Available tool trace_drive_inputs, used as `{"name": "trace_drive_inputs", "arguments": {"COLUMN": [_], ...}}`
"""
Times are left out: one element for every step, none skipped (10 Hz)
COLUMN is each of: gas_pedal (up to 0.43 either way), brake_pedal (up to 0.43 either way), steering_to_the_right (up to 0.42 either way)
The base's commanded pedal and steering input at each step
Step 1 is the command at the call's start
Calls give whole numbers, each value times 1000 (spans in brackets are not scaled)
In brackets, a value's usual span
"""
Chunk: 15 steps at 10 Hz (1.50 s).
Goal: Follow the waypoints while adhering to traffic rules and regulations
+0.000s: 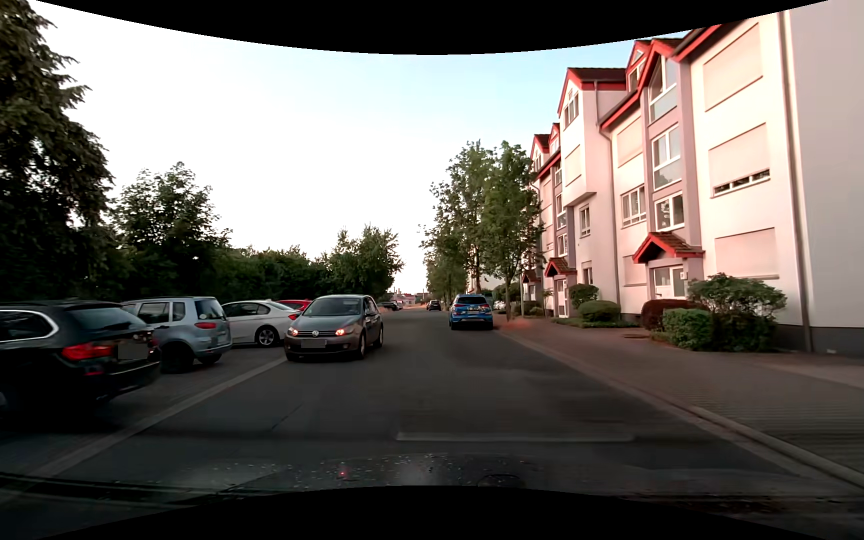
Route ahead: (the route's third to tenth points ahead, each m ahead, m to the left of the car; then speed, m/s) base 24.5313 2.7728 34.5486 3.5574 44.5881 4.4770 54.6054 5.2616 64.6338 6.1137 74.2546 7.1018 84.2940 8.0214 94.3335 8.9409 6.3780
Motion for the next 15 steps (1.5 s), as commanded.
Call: {"name": "trace_drive_inputs", "arguments": {"gas_pedal": [0,0,0,0,0,8,39,47,47,59,67,87,87,98,98], "brake_pedal": [0,0,0,0,0,0,0,0,0,0,0,0,0,0,0], "steering_to_the_right": [43,27,8,-17,-35,-59,-78,-91,-107,-119,-125,-130,-131,-132,-131]}}
